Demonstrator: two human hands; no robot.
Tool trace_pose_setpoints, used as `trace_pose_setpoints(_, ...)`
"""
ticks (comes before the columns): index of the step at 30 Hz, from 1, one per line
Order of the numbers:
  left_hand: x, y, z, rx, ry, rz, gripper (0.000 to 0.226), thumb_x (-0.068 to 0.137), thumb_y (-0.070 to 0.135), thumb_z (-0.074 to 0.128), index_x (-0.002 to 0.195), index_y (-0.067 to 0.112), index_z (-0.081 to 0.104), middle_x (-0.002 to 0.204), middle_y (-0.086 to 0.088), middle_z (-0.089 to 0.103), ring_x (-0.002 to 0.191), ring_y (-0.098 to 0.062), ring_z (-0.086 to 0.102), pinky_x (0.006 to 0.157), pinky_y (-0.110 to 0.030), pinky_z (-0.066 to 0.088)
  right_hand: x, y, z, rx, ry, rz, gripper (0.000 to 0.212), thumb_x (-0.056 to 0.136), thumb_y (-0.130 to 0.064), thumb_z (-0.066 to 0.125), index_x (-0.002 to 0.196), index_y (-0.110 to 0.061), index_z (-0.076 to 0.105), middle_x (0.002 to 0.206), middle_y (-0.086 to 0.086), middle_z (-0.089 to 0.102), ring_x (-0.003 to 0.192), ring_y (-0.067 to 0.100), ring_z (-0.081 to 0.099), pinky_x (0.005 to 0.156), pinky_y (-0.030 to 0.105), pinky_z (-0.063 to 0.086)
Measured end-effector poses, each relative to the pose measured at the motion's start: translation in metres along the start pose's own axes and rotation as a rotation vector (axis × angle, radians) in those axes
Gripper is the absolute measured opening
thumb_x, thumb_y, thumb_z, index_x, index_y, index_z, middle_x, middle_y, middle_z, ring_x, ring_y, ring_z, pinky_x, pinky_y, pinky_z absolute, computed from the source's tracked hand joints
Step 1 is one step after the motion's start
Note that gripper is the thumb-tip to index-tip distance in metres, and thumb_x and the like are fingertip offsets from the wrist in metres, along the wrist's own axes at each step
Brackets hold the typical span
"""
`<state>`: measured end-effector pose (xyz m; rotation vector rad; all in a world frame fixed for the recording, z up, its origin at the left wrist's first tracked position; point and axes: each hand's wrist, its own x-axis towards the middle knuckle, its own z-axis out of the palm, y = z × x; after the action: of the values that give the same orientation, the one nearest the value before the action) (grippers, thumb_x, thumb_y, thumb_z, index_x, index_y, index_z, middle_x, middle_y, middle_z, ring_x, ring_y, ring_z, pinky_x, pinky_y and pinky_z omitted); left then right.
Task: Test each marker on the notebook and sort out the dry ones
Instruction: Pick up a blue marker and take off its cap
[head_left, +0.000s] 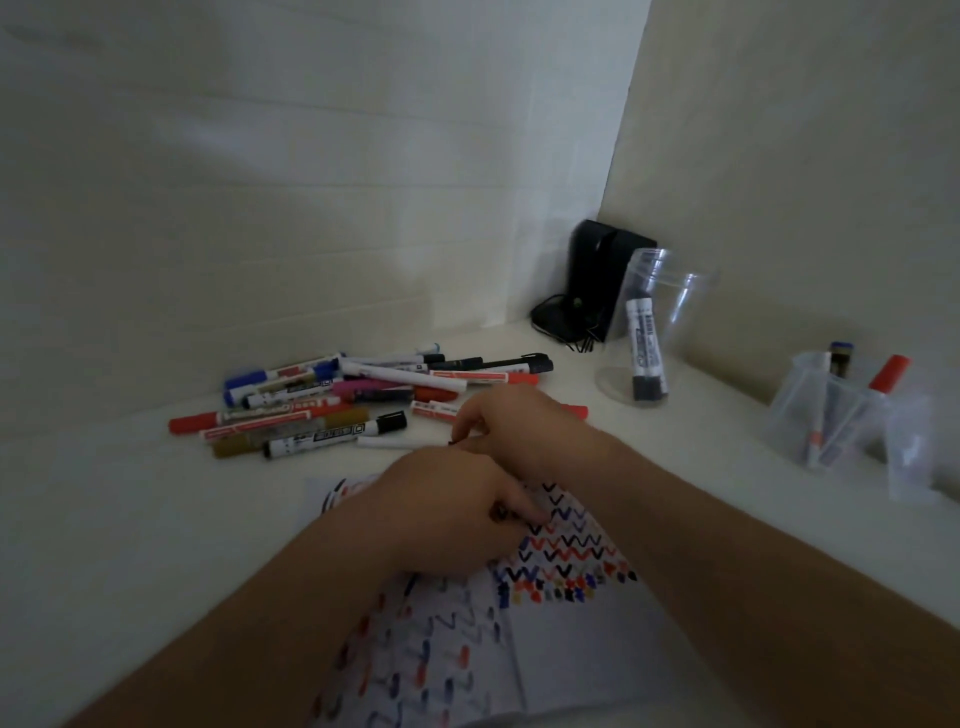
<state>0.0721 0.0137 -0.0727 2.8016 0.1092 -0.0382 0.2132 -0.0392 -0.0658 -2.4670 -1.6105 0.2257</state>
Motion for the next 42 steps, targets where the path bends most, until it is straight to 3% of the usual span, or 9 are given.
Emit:
trace_pose_setpoints(6,-0.003,-0.001,0.002,-0.064,0.085,-0.064,0.024,0.096,0.055,0.056,0.116,0.054,0.069,0.099,0.026,0.067,0.081,0.004,0.056,0.083,-0.026,0.052,-0.020,0.009,-0.004,0.043,0.184,0.068,0.017,0.102,-0.035,0.058,0.109,-0.027,0.071,0.101,-0.005,0.066,0.086,0.013,0.059,0.072,0.032,0.046)
trace_pose_setpoints(10,-0.001,-0.002,0.002,-0.284,0.282,-0.165,0.019,0.094,0.051,0.061,0.085,0.036,0.068,0.080,0.011,0.067,0.074,-0.009,0.064,0.074,-0.038,0.060,-0.069,0.034,-0.011,1.159,0.076,0.095,0.023,0.107,-0.019,0.053,0.095,-0.012,0.072,0.069,0.004,0.052,0.054,0.016,0.041,0.050,0.028,0.035)
trace_pose_setpoints(12,-0.001,-0.002,0.003,-0.417,0.364,-0.159,0.016,0.099,0.043,0.053,0.086,0.036,0.060,0.080,0.006,0.068,0.076,-0.019,0.066,0.077,-0.048,0.060,-0.091,0.040,-0.009,1.422,-0.057,0.074,0.025,0.107,-0.016,0.050,0.096,-0.010,0.070,0.065,0.009,0.049,0.047,0.015,0.036,0.042,0.022,0.031)
trace_pose_setpoints(14,-0.001,0.001,0.001,-0.534,0.385,-0.089,0.014,0.102,0.035,0.047,0.096,0.040,0.058,0.085,0.006,0.069,0.077,-0.021,0.067,0.074,-0.049,0.060,-0.103,0.042,-0.002,1.427,-0.064,0.068,0.022,0.106,-0.013,0.051,0.097,-0.008,0.069,0.065,0.014,0.054,0.045,0.016,0.041,0.041,0.021,0.033)
trace_pose_setpoints(19,0.000,0.017,0.003,-0.385,0.297,0.099,0.025,0.094,0.053,0.061,0.116,0.046,0.053,0.093,0.017,0.064,0.083,0.002,0.063,0.064,-0.013,0.048,-0.112,0.038,0.012,1.321,0.101,0.014,0.007,0.097,0.001,0.062,0.096,0.001,0.069,0.071,0.014,0.062,0.053,0.017,0.054,0.048,0.023,0.043)
trace_pose_setpoints(26,0.005,0.014,0.017,-0.183,0.319,0.112,0.005,0.105,0.033,0.052,0.106,0.038,0.055,0.083,0.016,0.058,0.079,-0.001,0.055,0.066,-0.017,0.040,-0.111,0.050,0.011,1.526,0.169,0.054,0.008,0.090,-0.015,0.062,0.092,-0.007,0.061,0.062,0.013,0.050,0.042,0.017,0.041,0.040,0.022,0.030)
trace_pose_setpoints(30,0.006,0.015,0.024,-0.207,0.251,0.089,0.015,0.108,0.034,0.038,0.119,0.036,0.049,0.097,0.007,0.064,0.087,-0.011,0.060,0.078,-0.041,0.052,-0.109,0.046,0.015,1.502,0.229,0.036,0.013,0.101,-0.007,0.058,0.091,-0.014,0.058,0.061,0.012,0.053,0.043,0.016,0.042,0.038,0.022,0.031)
trace_pose_setpoints(36,0.007,0.012,0.024,-0.109,0.271,0.098,0.015,0.107,0.044,0.040,0.098,0.038,0.051,0.087,0.014,0.059,0.080,-0.004,0.054,0.070,-0.030,0.044,-0.110,0.043,0.014,1.476,0.277,0.013,0.012,0.100,-0.003,0.056,0.093,-0.013,0.059,0.058,0.013,0.052,0.043,0.015,0.042,0.040,0.022,0.029)
trace_pose_setpoints(42,0.010,0.008,0.026,-0.100,0.303,0.104,0.031,0.109,0.027,0.040,0.135,0.031,0.056,0.120,0.014,0.062,0.106,-0.002,0.053,0.094,-0.024,0.043,-0.110,0.042,0.015,1.458,0.288,0.035,0.011,0.103,-0.005,0.054,0.097,-0.012,0.060,0.059,0.010,0.052,0.043,0.012,0.042,0.041,0.022,0.031)
